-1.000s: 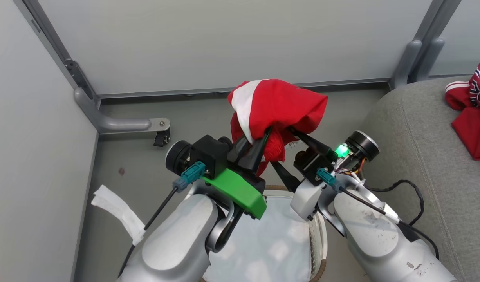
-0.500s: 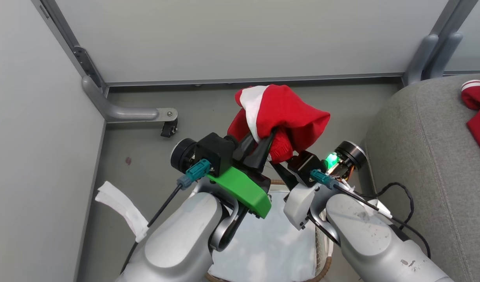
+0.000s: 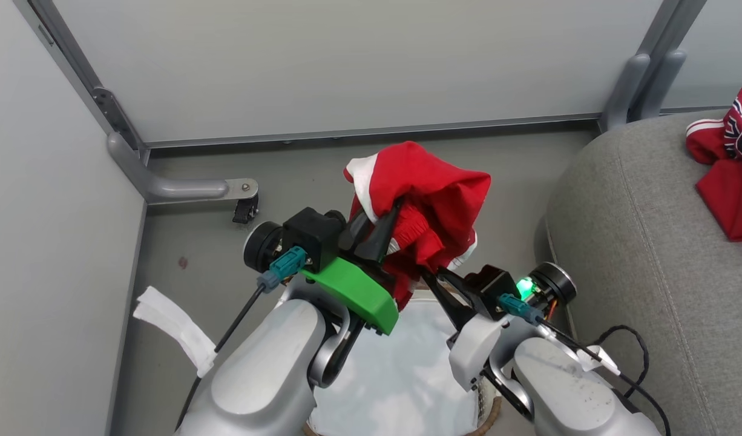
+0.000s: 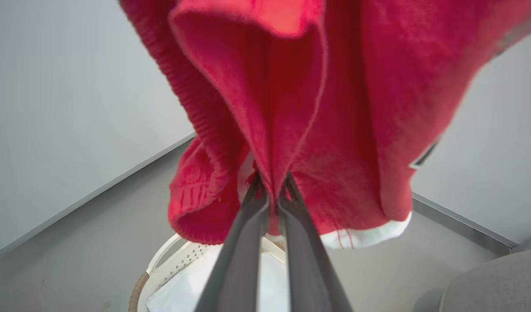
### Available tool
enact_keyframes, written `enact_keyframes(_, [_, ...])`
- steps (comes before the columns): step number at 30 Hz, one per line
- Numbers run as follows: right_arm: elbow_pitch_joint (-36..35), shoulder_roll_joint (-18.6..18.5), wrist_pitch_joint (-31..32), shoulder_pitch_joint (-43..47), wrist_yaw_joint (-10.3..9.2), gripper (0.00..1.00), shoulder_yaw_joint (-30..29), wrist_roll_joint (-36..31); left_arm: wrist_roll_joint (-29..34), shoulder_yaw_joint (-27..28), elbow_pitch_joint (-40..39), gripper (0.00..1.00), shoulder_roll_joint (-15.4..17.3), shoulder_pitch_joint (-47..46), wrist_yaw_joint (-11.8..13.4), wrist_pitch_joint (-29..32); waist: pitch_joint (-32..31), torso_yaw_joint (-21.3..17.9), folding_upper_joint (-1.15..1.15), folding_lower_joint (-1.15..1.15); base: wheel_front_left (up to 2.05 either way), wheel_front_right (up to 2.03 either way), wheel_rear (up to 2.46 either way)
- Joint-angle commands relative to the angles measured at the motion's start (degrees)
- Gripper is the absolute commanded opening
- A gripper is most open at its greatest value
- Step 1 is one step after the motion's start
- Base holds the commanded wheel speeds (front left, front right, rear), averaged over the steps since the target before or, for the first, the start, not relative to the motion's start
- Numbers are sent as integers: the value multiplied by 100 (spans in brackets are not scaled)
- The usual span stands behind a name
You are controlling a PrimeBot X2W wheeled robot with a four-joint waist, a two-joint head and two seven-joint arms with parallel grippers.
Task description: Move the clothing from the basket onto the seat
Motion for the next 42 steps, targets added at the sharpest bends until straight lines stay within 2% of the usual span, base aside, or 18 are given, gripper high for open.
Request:
enact_keyframes(1, [-76,-69,16,190,-8,0,-68,39,56,108,-40,0,2,-31,-20,-68,-11,-43,0,0,0,0,0])
enact_keyframes(4, [-574,-82,11,334,-8,0,-344,11,140,178,51,0,4,80,-31,-53,-26,-125,0,0,0,0,0])
enact_keyframes(5, [-741,-72,10,426,-8,0,-440,12,179,194,133,34,10,113,3,-48,-37,-160,0,0,0,0,0])
enact_keyframes(6, [-876,-70,9,489,-8,0,-496,22,214,224,172,50,11,123,26,-48,-43,-203,0,0,0,0,0])
enact_keyframes(7, [-1031,-63,9,558,-8,0,-570,32,231,278,218,100,9,134,49,-47,-53,-256,0,0,0,0,0])
enact_keyframes(12, [-1542,-50,9,849,-8,0,-830,110,535,543,425,100,25,221,48,-40,-80,-671,0,0,0,0,0])
enact_keyframes(19, [-2109,-42,9,1177,-8,0,-1191,221,863,999,539,100,73,425,-105,-40,-79,-1577,0,0,0,0,0])
enact_keyframes(27, [-2524,-57,9,1480,-8,0,-1475,245,1103,1442,540,100,58,771,-238,-40,-92,-2680,0,0,0,0,0])
enact_keyframes(35, [-2802,-39,9,1727,-8,0,-1815,361,1277,1624,598,100,27,972,-338,-40,-125,-3491,0,0,0,0,0])
enact_keyframes(42, [-3341,-35,8,1828,-8,0,-2721,436,1216,1376,614,100,18,797,-398,-40,63,-3620,0,0,0,0,0])
